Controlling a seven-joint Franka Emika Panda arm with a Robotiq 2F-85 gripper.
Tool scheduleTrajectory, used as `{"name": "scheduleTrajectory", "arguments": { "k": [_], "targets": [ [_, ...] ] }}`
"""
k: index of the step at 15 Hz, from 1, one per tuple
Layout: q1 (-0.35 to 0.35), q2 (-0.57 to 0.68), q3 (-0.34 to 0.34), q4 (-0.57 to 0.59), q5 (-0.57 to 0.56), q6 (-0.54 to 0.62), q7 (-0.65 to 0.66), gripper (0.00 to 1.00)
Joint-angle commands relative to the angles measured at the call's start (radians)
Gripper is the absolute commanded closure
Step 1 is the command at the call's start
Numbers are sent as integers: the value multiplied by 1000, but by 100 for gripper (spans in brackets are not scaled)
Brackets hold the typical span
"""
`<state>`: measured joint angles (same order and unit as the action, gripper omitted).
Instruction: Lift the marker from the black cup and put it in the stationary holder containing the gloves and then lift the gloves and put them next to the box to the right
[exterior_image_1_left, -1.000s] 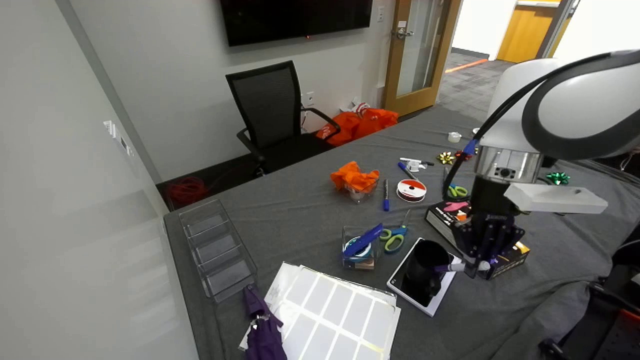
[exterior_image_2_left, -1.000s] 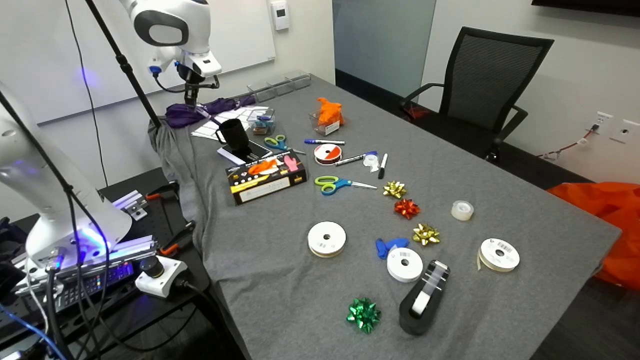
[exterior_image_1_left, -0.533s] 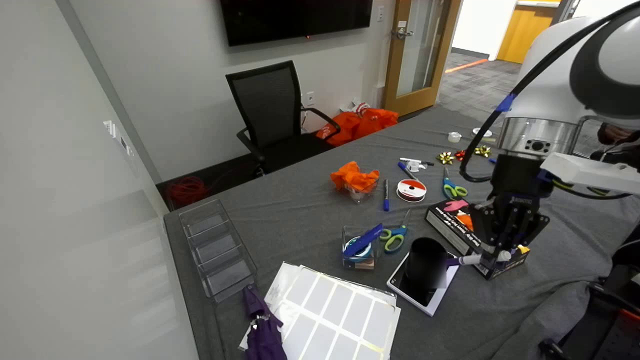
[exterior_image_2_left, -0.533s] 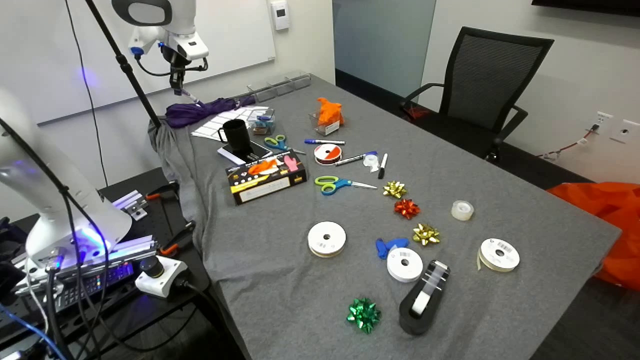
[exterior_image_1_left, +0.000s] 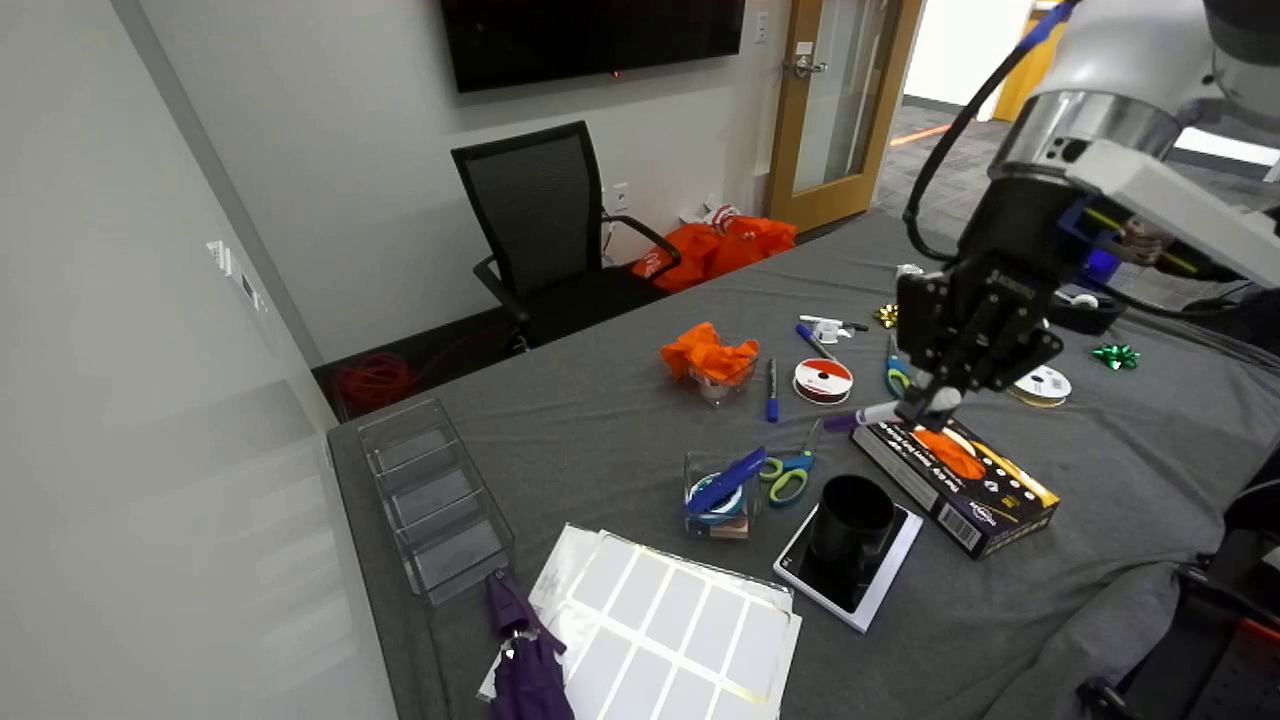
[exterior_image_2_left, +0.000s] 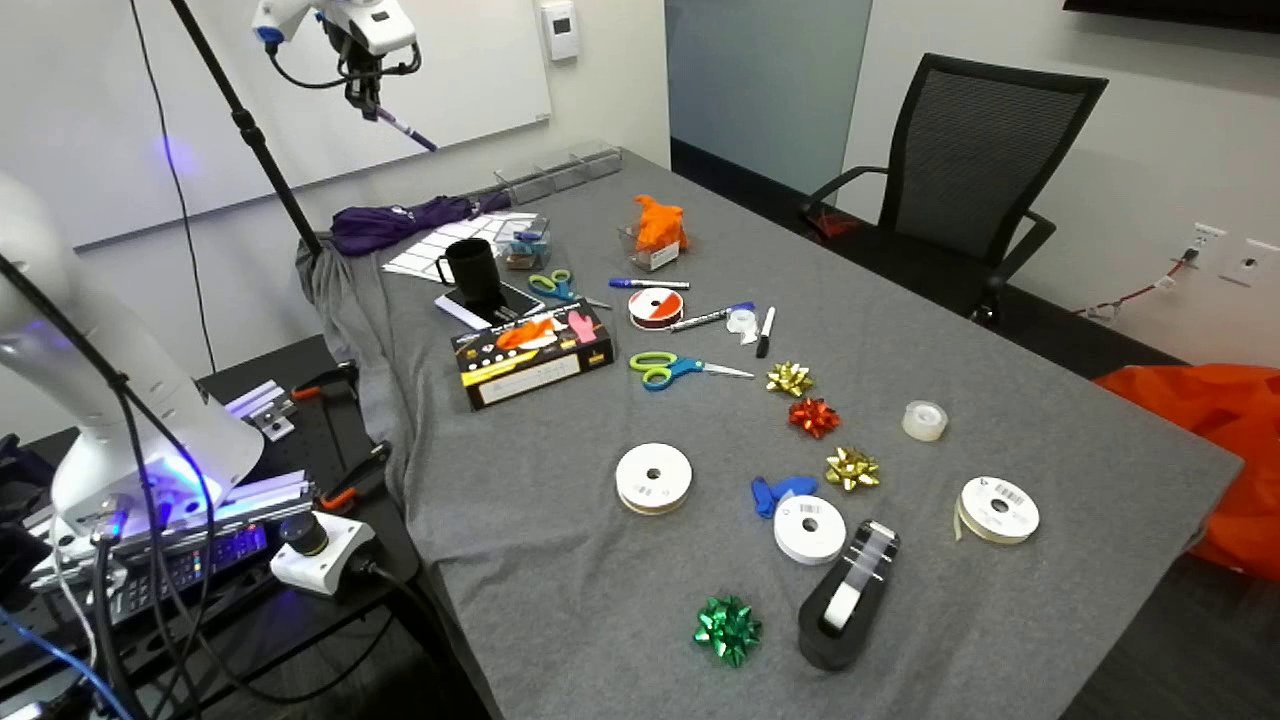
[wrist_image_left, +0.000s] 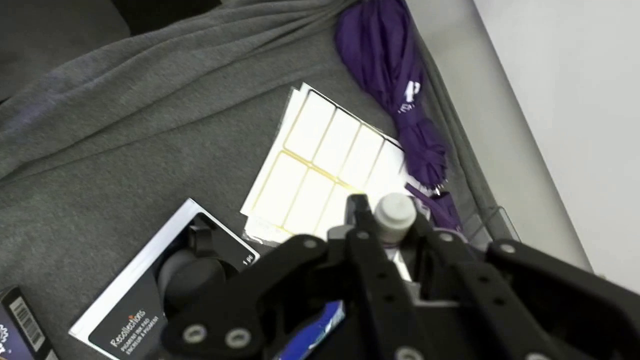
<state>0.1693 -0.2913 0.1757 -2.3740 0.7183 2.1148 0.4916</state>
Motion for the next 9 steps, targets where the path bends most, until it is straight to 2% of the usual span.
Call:
{"name": "scheduleTrajectory", "arguments": {
  "k": [1,5,9],
  "targets": [
    [-42,134,8,158,-1,48,133,96],
    [-61,279,-10,328,-40,98,321,96],
    [-62,397,-50,477,-54,104,447,96]
  ]
}}
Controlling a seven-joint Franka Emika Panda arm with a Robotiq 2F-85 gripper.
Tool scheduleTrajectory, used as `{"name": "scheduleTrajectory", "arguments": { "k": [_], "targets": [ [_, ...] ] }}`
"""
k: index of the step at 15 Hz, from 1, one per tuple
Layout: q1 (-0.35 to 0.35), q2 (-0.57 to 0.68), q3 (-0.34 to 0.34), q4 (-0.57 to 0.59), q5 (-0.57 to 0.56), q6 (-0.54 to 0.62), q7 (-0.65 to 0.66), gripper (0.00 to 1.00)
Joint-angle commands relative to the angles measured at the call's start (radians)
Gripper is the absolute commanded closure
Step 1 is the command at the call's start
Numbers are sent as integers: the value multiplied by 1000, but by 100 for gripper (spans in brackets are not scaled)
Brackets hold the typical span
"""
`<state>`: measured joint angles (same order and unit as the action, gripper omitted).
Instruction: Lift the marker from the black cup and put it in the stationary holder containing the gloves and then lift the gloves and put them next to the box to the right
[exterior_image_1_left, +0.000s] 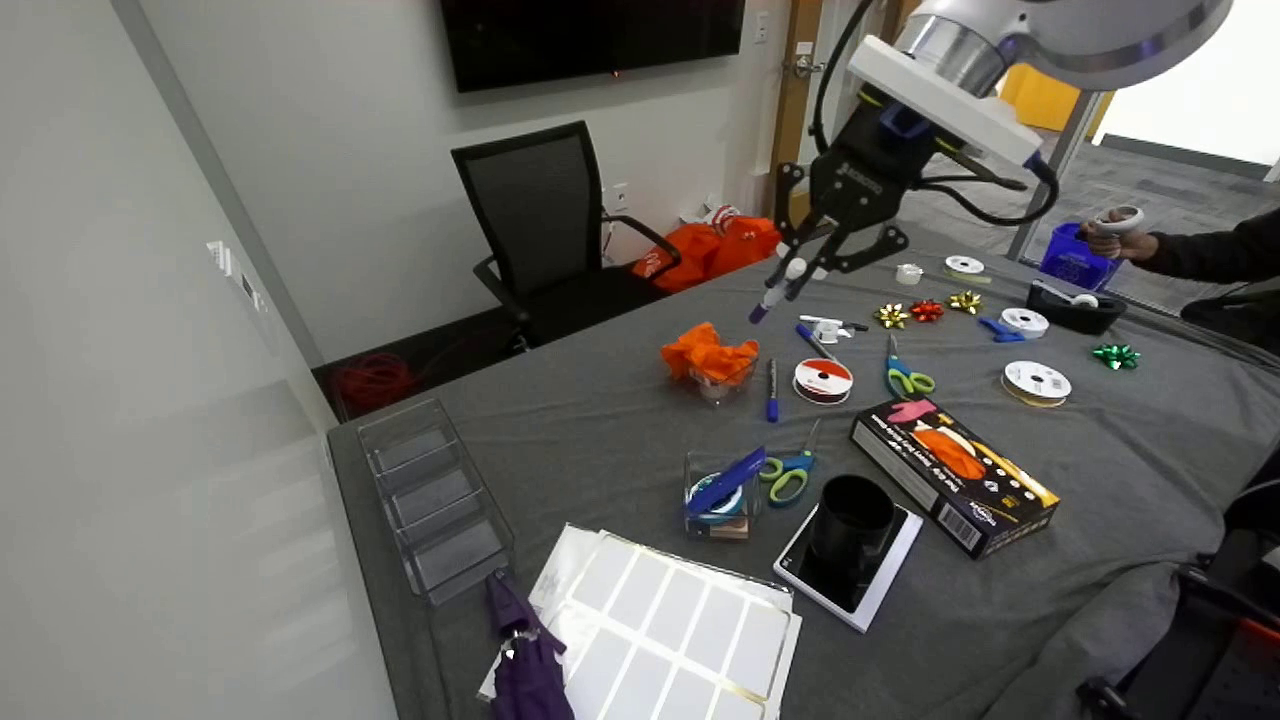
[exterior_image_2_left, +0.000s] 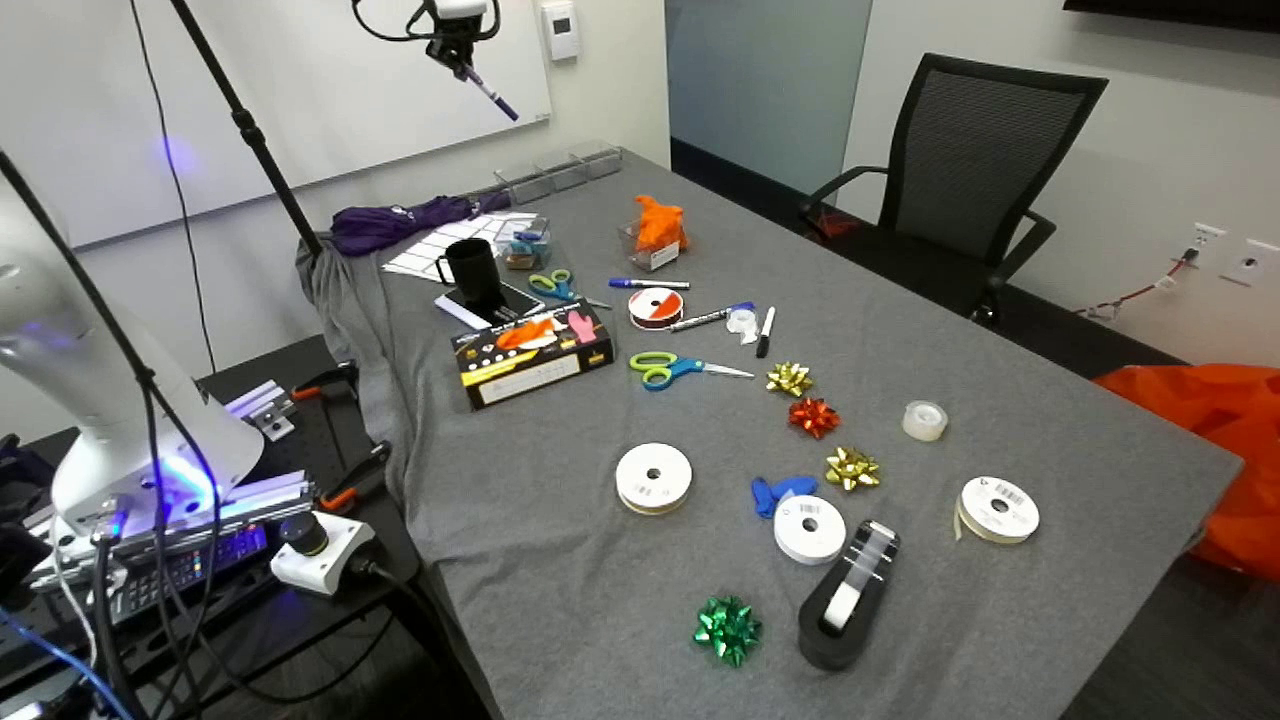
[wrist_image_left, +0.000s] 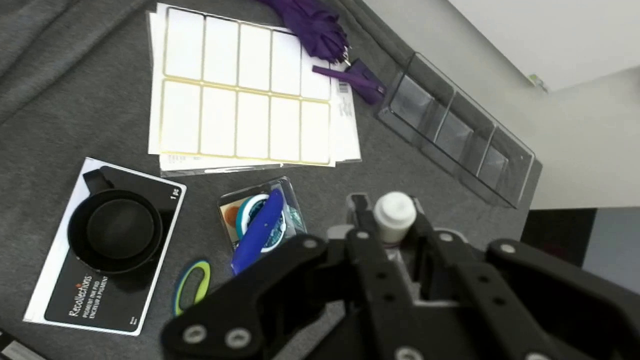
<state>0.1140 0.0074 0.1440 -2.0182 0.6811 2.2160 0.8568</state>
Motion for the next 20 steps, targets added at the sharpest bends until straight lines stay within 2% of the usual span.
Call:
{"name": "scheduleTrajectory", "arguments": {
  "k": [1,11,13,15,18,19,20],
  "targets": [
    [-7,127,-28,151,-21,11,106,96],
    [-16,412,-104,361,-74,176,282,96],
    [-17,460,-109,396,-77,198,296,96],
    [-20,504,-109,430,-85,170,312,96],
    [-16,557,-113,459,-114,160,340,96],
    [-24,515,-100,411,-102,182,319,96],
    [-24,528,-100,416,-106,183,321,83]
  ]
}}
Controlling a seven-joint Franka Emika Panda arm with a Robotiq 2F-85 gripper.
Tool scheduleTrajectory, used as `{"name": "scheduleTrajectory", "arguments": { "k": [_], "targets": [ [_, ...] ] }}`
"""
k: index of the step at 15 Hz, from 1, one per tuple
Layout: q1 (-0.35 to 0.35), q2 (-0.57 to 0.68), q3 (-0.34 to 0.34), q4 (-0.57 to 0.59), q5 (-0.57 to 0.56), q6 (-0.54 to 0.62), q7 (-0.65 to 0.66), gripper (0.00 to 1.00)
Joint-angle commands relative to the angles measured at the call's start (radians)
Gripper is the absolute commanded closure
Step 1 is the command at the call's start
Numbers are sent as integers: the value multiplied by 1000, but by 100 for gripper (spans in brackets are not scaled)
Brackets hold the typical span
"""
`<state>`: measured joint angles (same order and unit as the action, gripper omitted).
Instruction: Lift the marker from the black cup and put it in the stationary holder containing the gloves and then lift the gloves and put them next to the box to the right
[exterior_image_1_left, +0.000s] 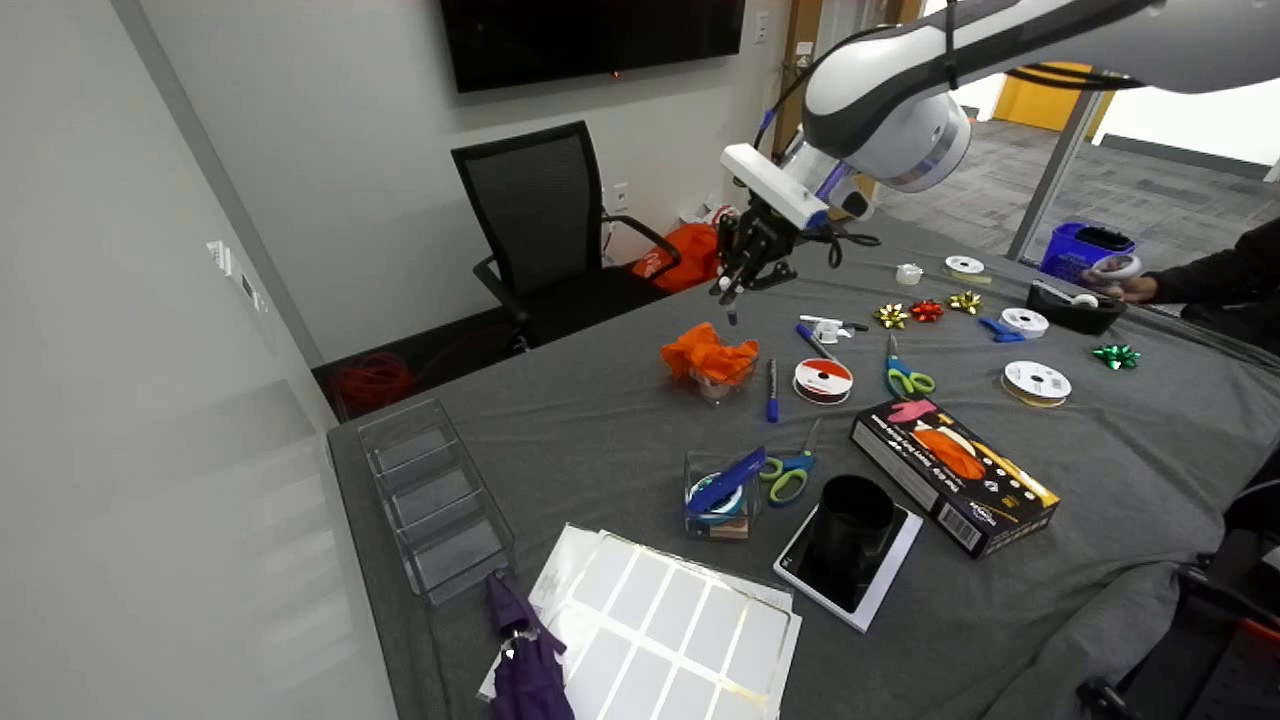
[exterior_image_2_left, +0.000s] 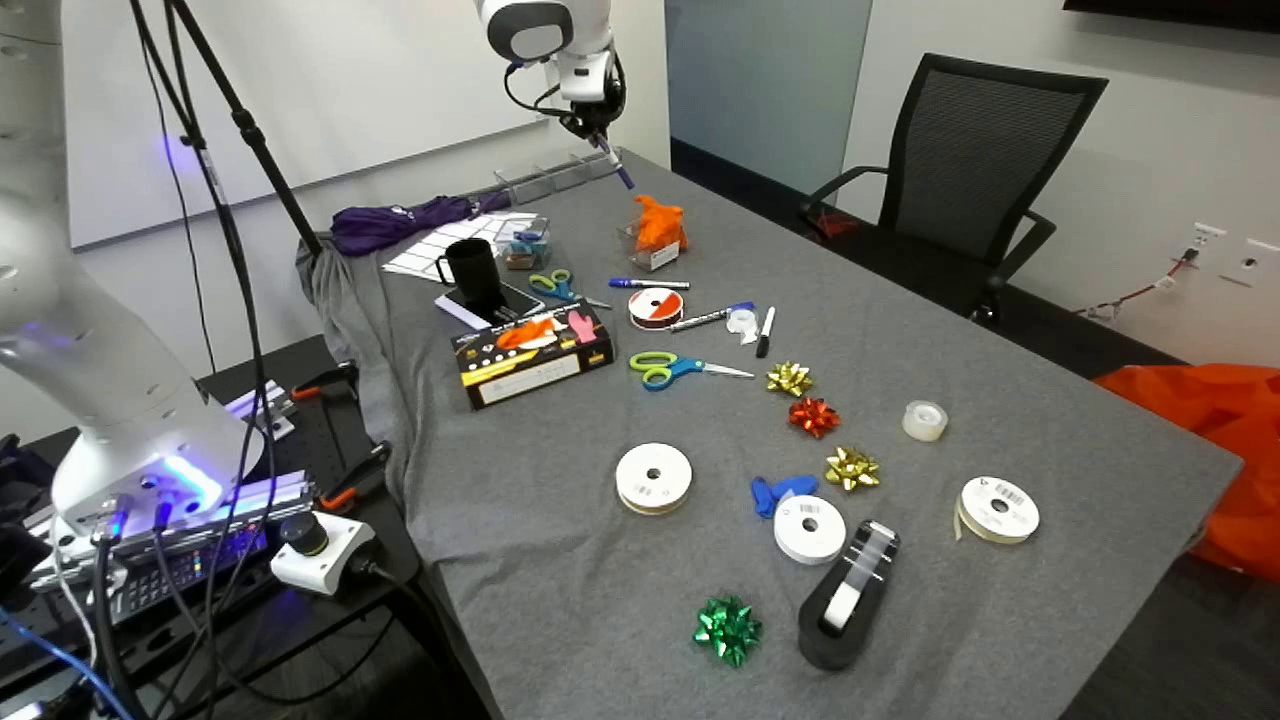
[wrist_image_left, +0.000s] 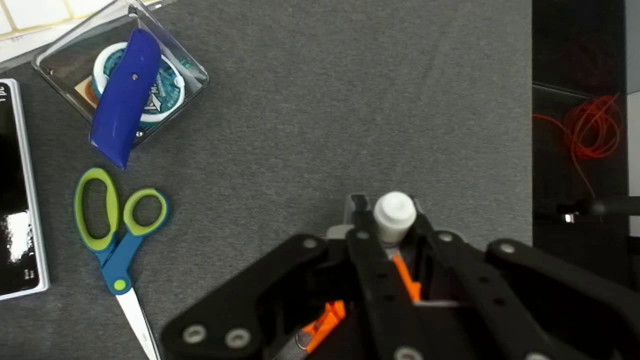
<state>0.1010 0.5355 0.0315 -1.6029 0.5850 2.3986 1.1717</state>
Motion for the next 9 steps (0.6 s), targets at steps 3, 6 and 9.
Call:
{"name": "scheduleTrajectory", "arguments": {
  "k": [3,6,9],
  "targets": [
    [-10,-3,14,1,-10,0,6,83],
    [-14,-13,24,-15,5,16,-14,96],
    [7,41,11,20,-24,20,27,96]
  ]
}}
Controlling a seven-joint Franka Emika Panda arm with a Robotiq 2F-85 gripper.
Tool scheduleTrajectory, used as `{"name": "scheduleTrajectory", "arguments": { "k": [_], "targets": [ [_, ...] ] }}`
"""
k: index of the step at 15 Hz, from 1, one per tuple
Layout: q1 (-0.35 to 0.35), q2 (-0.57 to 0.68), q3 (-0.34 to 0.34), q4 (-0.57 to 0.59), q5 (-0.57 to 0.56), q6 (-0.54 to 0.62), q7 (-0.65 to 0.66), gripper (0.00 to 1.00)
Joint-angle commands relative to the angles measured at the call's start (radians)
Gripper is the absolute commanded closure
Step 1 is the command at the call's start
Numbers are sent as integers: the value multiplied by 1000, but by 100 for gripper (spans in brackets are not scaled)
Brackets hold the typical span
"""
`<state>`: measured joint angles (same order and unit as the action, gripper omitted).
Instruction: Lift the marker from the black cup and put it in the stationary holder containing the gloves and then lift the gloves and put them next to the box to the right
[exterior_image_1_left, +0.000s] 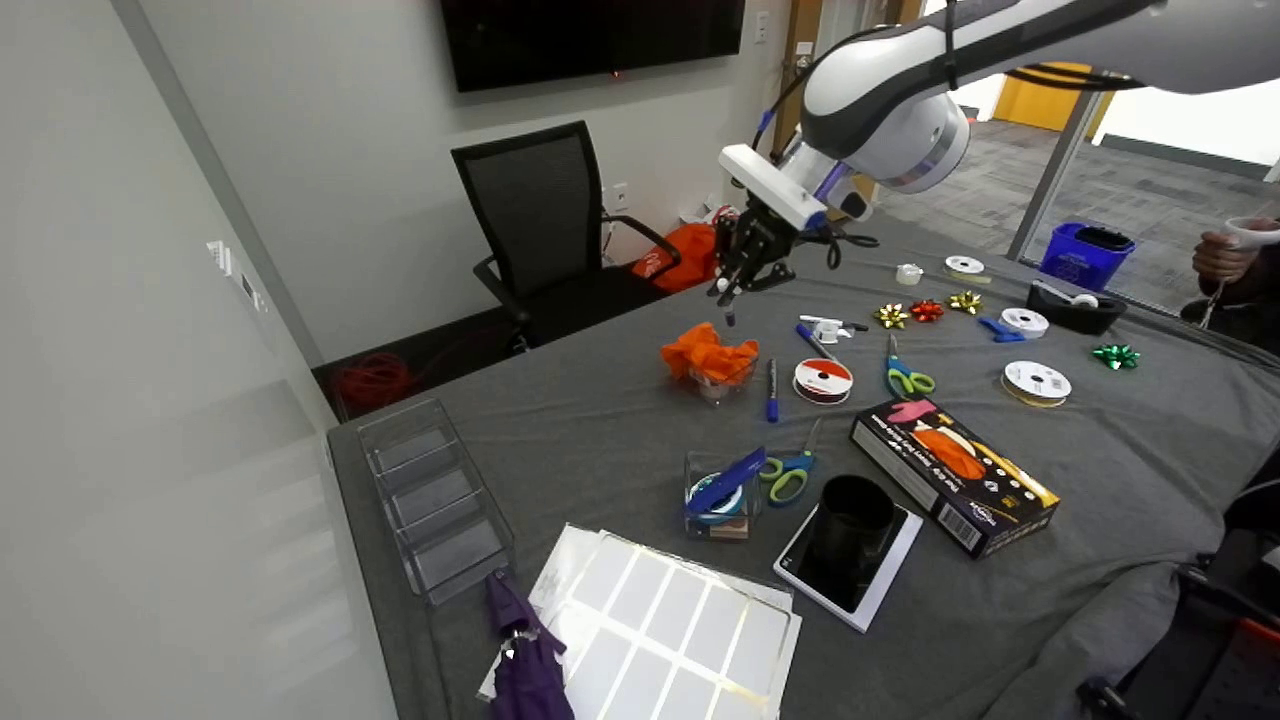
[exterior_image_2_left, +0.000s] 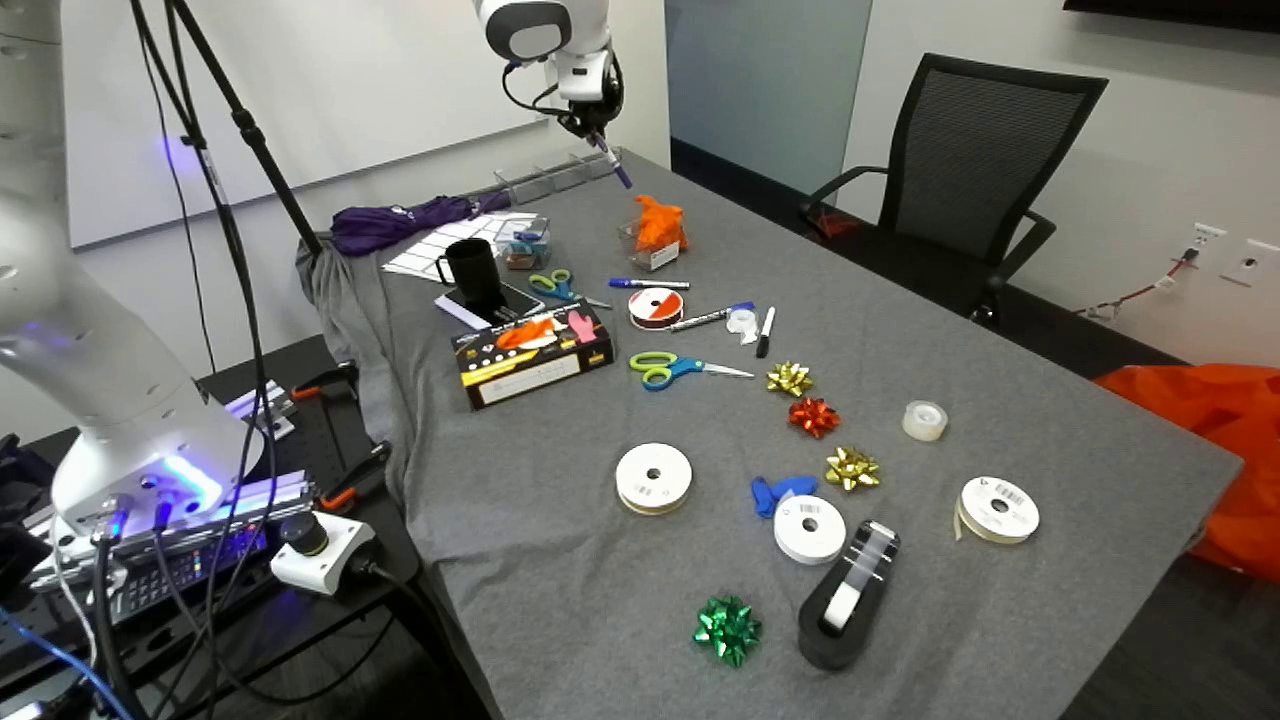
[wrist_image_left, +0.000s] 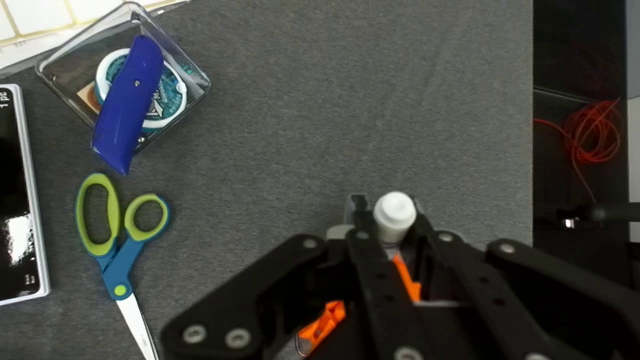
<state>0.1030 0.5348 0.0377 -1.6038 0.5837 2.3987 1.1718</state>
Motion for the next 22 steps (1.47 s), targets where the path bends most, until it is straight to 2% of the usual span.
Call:
{"name": "scheduleTrajectory", "arguments": {
  "k": [1,7,17,18,19,22],
  "targets": [
    [5,63,7,39,-23,16,34,96],
    [11,181,7,140,-74,-51,138,96],
    [11,323,9,317,-137,-155,236,96],
    [15,331,5,329,-145,-157,250,58],
    [14,339,6,341,-150,-162,260,57],
    [13,354,9,365,-163,-165,270,36]
  ]
}}
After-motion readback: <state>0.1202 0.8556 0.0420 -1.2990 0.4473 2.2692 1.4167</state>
